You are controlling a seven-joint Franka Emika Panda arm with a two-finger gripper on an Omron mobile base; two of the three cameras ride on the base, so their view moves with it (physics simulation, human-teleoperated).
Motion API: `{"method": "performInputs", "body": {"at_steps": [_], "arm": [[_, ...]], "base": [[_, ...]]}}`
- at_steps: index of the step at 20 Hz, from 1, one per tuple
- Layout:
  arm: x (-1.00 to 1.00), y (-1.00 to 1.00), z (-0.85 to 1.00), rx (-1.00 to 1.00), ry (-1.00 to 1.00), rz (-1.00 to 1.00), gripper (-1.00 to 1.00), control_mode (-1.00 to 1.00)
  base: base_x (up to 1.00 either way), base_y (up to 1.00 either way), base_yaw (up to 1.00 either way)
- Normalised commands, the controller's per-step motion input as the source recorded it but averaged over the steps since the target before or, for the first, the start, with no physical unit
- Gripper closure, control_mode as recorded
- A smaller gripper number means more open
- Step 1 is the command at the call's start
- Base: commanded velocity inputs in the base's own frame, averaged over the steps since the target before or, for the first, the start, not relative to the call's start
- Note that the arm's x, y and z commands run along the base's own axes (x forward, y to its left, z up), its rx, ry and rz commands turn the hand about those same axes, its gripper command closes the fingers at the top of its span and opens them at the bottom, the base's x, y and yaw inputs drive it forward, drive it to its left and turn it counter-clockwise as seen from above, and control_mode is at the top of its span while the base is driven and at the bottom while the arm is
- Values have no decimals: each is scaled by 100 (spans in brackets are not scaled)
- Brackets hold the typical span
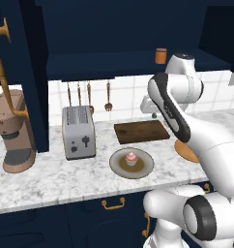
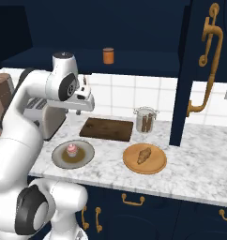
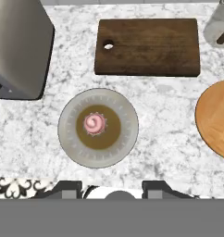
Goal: From the different types of pastries on the counter, select a croissant and place it on the cutting board. Then retrieve a jar of jam from the cabinet and place it alongside the croissant on the cutting board.
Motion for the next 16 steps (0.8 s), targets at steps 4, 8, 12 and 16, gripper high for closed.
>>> {"method": "performInputs", "body": {"at_steps": [4, 8, 12, 16], "arm": [[0, -41, -35, 0, 2, -4, -100, -100], [0, -89, -91, 0, 15, -12, -100, -100], [0, -100, -49, 0, 1, -20, -100, -100], [0, -100, -16, 0, 0, -31, -100, -100]], "base": [[0, 0, 0], [0, 0, 0], [0, 0, 0], [0, 0, 0]]}}
